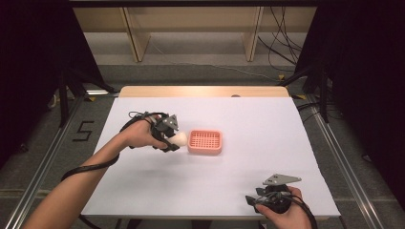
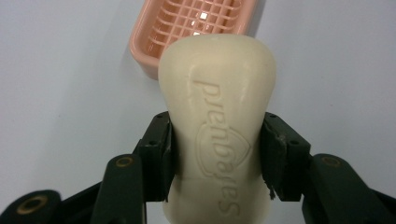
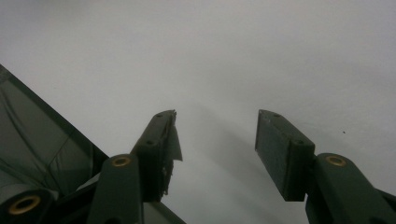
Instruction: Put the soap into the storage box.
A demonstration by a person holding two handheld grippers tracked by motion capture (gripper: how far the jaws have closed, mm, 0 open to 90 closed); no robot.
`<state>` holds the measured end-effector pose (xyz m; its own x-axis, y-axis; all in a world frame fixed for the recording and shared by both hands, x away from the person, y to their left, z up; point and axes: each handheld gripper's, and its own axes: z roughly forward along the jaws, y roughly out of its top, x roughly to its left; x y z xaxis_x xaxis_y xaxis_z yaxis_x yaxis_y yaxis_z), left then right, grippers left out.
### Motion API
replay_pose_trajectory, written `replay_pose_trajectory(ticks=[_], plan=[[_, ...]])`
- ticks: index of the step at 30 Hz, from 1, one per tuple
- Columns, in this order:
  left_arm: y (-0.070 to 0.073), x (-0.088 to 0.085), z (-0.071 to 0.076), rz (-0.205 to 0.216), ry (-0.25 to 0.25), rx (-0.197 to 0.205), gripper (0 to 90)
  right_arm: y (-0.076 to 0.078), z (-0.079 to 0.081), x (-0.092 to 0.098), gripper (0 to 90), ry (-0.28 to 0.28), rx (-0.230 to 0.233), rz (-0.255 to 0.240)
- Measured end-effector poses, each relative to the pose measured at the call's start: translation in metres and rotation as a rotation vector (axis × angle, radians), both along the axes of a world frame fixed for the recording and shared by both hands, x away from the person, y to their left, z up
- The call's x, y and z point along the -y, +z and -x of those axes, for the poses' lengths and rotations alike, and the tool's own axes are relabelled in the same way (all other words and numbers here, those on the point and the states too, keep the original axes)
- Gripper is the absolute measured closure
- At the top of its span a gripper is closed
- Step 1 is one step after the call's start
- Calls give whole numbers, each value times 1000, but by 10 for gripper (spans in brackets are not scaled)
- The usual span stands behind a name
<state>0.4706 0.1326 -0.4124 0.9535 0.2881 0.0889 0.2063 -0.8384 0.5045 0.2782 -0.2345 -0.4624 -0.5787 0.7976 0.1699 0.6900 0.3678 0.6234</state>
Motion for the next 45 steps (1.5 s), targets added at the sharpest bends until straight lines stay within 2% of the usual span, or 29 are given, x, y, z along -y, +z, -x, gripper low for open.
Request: replay_pose_trajectory(ticks=[1, 5, 7, 9, 10, 12, 13, 15, 16, 17, 18, 19, 20, 22, 23, 25, 27, 32, 33, 35, 38, 45], plan=[[1, 0, -1, -13, -8, 0, 496, 0, 0, 0, 483, 0, 0, -1], [1, 3, -2, -5, -12, 6, 496, 0, 0, 0, 483, 1, 0, 0], [2, 3, -4, -27, -30, 10, 496, 0, 0, 0, 482, 0, -1, 2], [2, 5, -4, -15, -21, 11, 496, -1, 0, 0, 483, -4, 10, 7], [2, 5, -5, -19, -25, 14, 496, -2, 1, -1, 483, -22, 22, -7], [2, 7, -5, -8, -20, 10, 496, -1, 1, -1, 483, -23, 15, -5], [3, 7, -6, -22, -33, 17, 496, -1, 1, -1, 483, -21, 13, -2], [3, 10, -6, -16, -32, 17, 496, -1, 1, -1, 483, -23, 12, -3], [3, 10, -6, -30, -44, 21, 496, -1, 1, -1, 482, -22, 12, -3], [3, 12, -6, -16, -37, 14, 496, -1, 1, -1, 483, -22, 11, -4], [4, 12, -7, -29, -49, 21, 496, -1, 0, -1, 483, -19, 15, -3], [4, 13, -7, -36, -56, 22, 496, -1, 0, -1, 483, -7, -5, -9], [3, 14, -7, -24, -45, 18, 496, -3, -1, 0, 482, 8, -10, -50], [3, 16, -8, -28, -52, 24, 496, -3, -1, 0, 482, 8, -6, -43], [4, 16, -9, -50, -67, 20, 496, -3, -1, 0, 482, 8, -8, -44], [3, 18, -9, -32, -57, 24, 496, -3, -1, 0, 482, 8, -7, -44], [3, 20, -11, -43, -66, 26, 496, -2, -1, 2, 482, 17, -26, -49], [3, 22, -12, -50, -73, 28, 496, -3, -1, 2, 482, 12, -22, -46], [2, 23, -12, -37, -63, 25, 496, -3, -1, 2, 482, 12, -21, -46], [2, 24, -14, -48, -76, 29, 496, -2, -1, 2, 482, 11, -22, -46], [3, 26, -15, -48, -79, 25, 496, -4, -2, 2, 482, 8, 0, -47], [3, 32, -16, -48, -89, 34, 496, -3, -1, 2, 482, 11, -15, -45]])
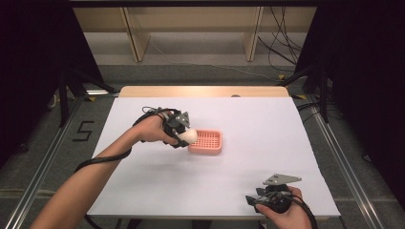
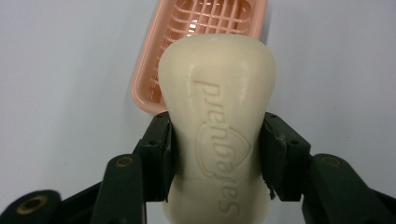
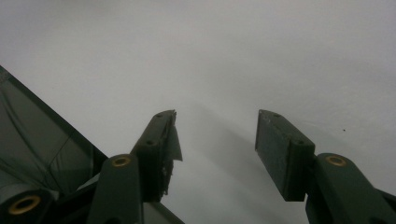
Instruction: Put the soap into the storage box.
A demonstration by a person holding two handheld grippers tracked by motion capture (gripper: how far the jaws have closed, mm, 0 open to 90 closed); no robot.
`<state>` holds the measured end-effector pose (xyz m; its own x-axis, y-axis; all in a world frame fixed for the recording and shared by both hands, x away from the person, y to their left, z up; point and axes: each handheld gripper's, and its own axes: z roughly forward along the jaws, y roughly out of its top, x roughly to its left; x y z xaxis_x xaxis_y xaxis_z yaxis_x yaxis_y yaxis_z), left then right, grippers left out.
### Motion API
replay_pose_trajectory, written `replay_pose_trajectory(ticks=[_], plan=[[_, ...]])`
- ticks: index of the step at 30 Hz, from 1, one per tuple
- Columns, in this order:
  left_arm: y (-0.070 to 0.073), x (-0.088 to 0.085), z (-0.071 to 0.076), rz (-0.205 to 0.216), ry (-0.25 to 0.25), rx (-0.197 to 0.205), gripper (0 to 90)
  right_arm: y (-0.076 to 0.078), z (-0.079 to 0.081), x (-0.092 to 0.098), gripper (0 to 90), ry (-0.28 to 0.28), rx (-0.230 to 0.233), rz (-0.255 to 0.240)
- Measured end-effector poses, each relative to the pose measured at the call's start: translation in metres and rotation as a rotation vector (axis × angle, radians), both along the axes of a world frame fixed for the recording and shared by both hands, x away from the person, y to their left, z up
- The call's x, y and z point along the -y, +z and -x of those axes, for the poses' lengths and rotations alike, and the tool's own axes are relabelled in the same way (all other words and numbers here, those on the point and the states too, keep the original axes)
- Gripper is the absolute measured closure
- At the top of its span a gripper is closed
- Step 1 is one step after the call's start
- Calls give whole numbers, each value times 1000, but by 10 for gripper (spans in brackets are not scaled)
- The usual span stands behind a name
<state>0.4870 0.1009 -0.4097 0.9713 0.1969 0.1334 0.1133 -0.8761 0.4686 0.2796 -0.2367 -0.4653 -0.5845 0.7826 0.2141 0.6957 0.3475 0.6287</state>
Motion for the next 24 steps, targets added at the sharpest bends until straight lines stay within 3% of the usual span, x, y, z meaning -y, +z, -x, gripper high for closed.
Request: replay_pose_trajectory(ticks=[4, 16, 18, 24], plan=[[1, 2, -2, -13, -11, -2, 496, 0, 0, 0, 482, -1, -1, 0], [1, 10, -6, 1, -15, 2, 496, -1, 0, 0, 482, 1, -2, -1], [2, 12, -6, 1, -17, 7, 496, 1, 1, -1, 482, -30, 11, 46], [1, 18, -8, -2, -30, 12, 496, 0, 2, -2, 482, -38, 18, 37]])
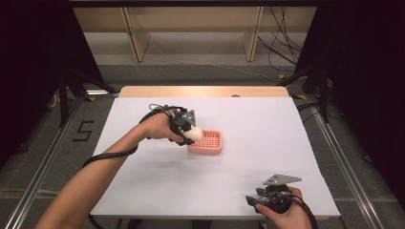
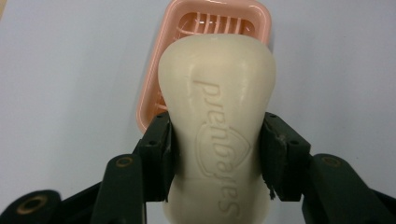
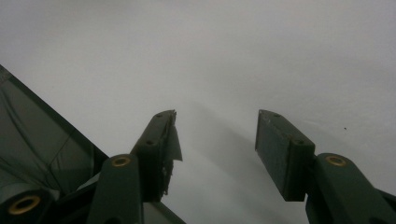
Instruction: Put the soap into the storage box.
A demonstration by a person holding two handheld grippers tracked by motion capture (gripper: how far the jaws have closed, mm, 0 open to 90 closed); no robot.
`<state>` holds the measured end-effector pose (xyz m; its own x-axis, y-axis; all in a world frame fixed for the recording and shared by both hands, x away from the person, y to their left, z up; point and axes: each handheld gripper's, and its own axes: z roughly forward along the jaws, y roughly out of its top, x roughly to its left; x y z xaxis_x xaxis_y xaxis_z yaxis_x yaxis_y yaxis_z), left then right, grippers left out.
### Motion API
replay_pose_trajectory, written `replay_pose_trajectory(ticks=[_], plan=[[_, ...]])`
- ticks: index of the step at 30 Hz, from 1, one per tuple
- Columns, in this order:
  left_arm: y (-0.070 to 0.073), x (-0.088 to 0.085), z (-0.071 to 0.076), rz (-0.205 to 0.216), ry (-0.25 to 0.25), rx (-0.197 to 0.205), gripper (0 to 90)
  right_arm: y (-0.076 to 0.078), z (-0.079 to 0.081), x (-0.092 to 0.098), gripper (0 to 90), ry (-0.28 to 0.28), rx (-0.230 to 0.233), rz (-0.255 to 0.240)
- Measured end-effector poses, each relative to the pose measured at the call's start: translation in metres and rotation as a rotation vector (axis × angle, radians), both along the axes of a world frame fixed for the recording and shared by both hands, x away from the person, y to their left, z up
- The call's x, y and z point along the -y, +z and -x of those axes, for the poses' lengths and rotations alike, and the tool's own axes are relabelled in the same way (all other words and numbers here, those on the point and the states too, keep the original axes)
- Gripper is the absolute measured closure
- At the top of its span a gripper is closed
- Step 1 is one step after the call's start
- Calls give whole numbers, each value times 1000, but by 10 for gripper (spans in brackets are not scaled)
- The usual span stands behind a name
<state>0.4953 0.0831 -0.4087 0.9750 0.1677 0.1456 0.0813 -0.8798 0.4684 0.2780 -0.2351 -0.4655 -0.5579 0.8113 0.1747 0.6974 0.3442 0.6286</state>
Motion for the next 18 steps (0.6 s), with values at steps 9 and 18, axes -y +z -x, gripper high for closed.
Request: replay_pose_trajectory(ticks=[9, 18], plan=[[-3, 8, -2, 3, -9, 1, 496, 0, 1, -1, 482, -19, -9, -13], [-5, 14, -4, 5, -26, 2, 496, -1, 0, 0, 482, -5, 9, -12]])
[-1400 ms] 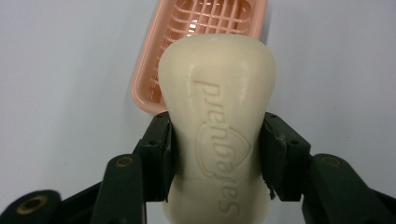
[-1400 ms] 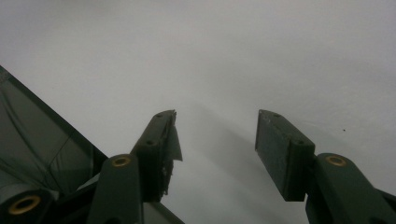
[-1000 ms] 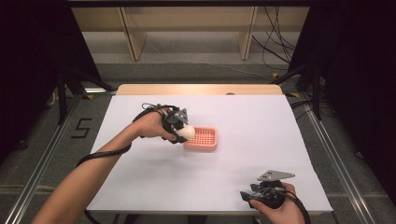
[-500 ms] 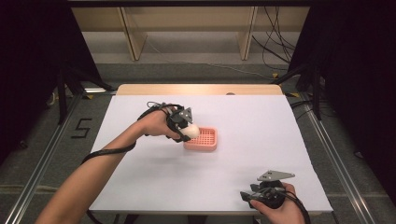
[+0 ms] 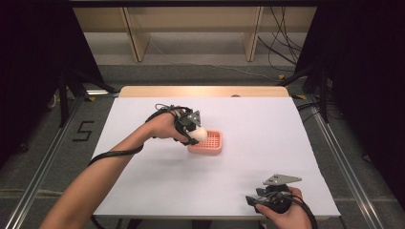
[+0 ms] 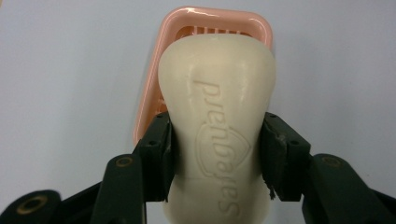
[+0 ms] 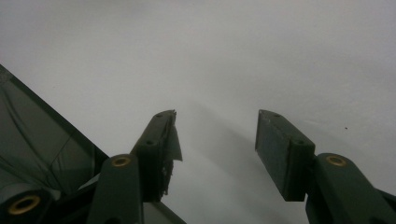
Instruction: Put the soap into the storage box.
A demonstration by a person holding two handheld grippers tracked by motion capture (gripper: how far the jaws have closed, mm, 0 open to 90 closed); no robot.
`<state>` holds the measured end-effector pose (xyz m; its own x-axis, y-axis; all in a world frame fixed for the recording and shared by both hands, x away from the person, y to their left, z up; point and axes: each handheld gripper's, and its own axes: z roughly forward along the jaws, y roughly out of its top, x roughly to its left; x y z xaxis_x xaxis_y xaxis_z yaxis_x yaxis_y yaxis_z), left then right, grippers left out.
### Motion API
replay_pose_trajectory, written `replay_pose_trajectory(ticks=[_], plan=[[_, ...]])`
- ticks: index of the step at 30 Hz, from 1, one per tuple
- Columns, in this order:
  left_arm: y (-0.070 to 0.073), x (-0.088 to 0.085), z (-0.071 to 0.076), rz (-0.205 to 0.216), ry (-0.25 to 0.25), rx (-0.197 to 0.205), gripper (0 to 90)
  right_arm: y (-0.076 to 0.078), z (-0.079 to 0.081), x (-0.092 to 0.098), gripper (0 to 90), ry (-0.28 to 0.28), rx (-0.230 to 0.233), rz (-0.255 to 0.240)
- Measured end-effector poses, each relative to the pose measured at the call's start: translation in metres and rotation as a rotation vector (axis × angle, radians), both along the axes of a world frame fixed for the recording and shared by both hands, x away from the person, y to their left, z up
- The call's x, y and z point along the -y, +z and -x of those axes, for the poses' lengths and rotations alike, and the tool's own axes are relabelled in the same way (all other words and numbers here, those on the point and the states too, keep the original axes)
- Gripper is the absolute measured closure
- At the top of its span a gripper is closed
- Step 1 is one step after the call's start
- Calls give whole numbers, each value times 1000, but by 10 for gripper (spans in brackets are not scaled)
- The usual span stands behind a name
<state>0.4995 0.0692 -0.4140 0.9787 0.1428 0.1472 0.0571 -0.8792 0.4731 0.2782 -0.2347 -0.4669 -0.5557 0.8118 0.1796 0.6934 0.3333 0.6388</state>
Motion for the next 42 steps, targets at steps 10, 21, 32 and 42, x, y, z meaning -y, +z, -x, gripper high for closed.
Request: replay_pose_trajectory(ticks=[10, 21, 32, 42], plan=[[-2, 6, -3, -2, -12, 5, 496, 1, 1, -1, 482, -14, -20, -3], [-4, 13, -5, 13, -13, 13, 496, 1, 2, -1, 482, -18, -29, -5], [-8, 17, -9, 8, -16, 19, 495, 1, 0, 1, 482, 9, -7, 7], [-12, 21, -11, 13, -14, 18, 495, 0, 0, 1, 482, 13, -5, 6]])
